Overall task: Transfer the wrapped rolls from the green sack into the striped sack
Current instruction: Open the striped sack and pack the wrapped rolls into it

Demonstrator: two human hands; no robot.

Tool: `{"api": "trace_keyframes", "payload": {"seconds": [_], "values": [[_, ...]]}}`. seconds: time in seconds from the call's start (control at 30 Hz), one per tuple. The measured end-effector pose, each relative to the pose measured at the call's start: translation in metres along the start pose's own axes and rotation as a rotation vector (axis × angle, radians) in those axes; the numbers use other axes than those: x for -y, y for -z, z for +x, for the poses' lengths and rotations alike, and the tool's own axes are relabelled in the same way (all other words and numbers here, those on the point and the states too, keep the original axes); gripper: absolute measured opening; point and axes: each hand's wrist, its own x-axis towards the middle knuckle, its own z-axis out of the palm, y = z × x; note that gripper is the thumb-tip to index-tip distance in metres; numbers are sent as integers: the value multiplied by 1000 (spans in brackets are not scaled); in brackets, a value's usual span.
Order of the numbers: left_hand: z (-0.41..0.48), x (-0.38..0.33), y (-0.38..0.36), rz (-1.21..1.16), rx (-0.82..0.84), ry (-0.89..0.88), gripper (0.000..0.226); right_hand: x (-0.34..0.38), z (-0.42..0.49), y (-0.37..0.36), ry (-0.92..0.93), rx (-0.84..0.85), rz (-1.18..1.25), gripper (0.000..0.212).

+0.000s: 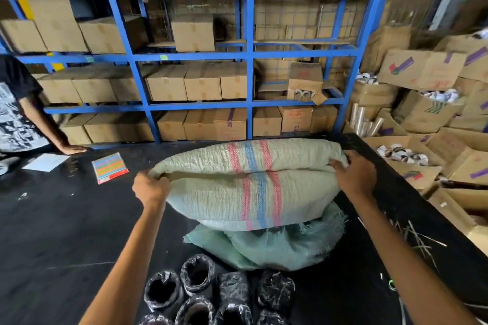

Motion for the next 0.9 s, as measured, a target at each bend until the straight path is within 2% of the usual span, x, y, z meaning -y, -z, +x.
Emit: {"api": "trace_keyframes", "payload": {"seconds": [0.1, 0.2, 0.23, 0.27, 0.33, 0.37, 0.4, 0.43, 0.5, 0.53, 0.57, 0.6, 0.67, 0.73, 0.83, 0.9], "values": [[-7, -13, -7, -313, 18, 273, 33, 15, -5, -13, -146, 49, 118, 30], [-13, -30, -17, -640, 223, 391, 28, 47, 0, -12, -449, 206, 397, 32], [-19, -40, -20, -735, 324, 401, 21, 54, 1, -14, -521, 279, 459, 36], [-23, -48, -23, -795, 399, 420, 24, 63, 0, -11, -557, 367, 580, 39], [-33, -57, -25, -792, 532, 436, 33, 72, -1, -3, -558, 521, 734, 37], [-30, -55, -20, -759, 590, 427, 29, 75, 0, 6, -489, 605, 760, 31], [-19, -52, -7, -784, 651, 436, 20, 74, 7, 19, -505, 596, 843, 26], [-2, -45, 5, -794, 704, 469, 21, 64, 16, 36, -546, 644, 949, 24], [46, -19, 26, -829, 794, 634, 56, 32, 33, 61, -607, 652, 1157, 21], [59, -5, 36, -865, 759, 603, 68, 21, 37, 69, -642, 664, 1156, 23], [63, 1, 44, -917, 810, 665, 70, 11, 39, 69, -663, 680, 1139, 25], [62, 5, 45, -908, 844, 668, 61, 5, 39, 66, -682, 687, 1135, 26], [43, 6, 40, -854, 874, 557, 48, 1, 34, 53, -690, 689, 1129, 25], [34, 4, 38, -826, 882, 407, 55, -1, 25, 46, -648, 718, 1159, 29], [31, 1, 48, -614, 887, 136, 52, -14, 25, 47, -579, 784, 1231, 42], [34, 6, 47, -436, 833, 45, 42, -18, 24, 46, -445, 864, 1114, 57]]}}
